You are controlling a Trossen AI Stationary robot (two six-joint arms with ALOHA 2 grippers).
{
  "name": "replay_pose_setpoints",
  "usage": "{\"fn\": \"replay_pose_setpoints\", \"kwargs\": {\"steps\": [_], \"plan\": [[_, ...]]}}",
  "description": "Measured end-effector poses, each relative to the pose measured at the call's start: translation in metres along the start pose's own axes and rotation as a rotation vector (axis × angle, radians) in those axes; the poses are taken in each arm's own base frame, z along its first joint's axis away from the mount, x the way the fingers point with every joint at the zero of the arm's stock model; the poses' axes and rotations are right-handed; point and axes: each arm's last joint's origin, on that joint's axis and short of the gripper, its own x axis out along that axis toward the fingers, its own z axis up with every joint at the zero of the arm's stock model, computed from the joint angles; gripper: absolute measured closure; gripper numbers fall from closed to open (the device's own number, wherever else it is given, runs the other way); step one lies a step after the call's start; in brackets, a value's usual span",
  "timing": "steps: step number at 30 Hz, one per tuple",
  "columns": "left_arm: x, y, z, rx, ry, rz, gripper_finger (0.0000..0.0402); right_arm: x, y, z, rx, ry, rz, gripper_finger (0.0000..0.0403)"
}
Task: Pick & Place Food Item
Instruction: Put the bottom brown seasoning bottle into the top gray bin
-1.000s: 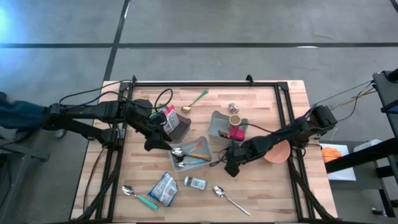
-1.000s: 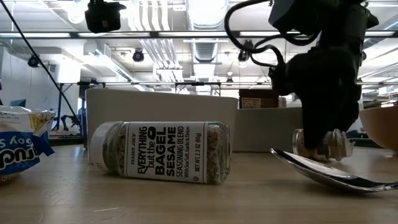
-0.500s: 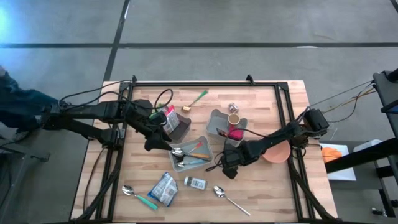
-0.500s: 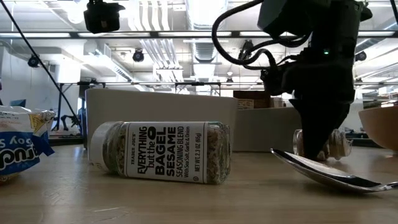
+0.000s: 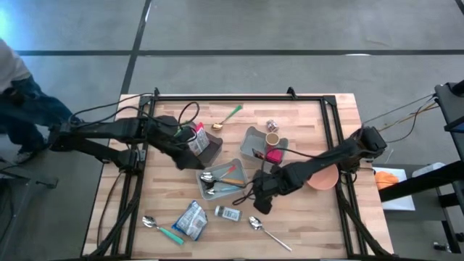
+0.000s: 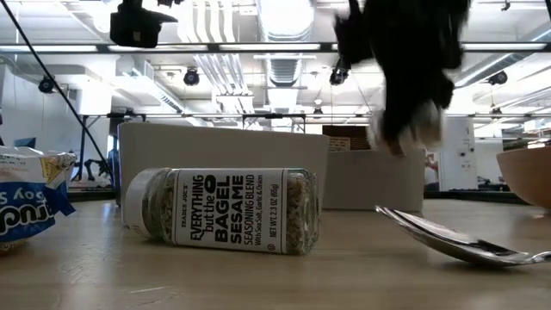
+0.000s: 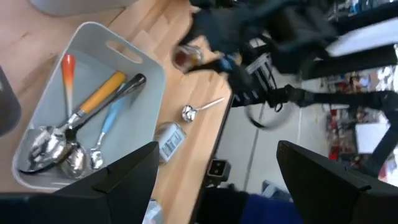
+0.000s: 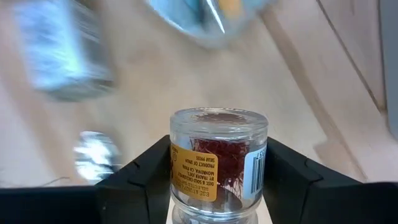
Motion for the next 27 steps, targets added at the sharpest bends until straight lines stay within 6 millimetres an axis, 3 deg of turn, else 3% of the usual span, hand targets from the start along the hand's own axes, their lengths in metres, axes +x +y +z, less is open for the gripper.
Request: {"fn": "replay_pose_setpoints", "kwargs": {"steps": [5, 11, 18, 27], "plan": [[0.012, -0.001, 0.006, -0.016, -0.012, -0.012, 0.0073, -0.044, 0.026, 0.021, -0.031, -0.114, 0.008, 0.0219], [0.033, -0.005, 0.019, -0.036, -0.056, -0.085, 0.0073, -0.086, 0.036, 0.044, -0.009, -0.242, -0.029, 0.0219], [0.056, -0.012, 0.033, -0.055, -0.086, -0.212, 0.0073, -0.105, 0.034, 0.063, -0.052, -0.312, -0.014, 0.0219], [0.078, -0.007, 0.038, -0.096, -0.061, -0.220, 0.0073, -0.117, 0.029, 0.079, -0.122, -0.357, -0.010, 0.0219]]}}
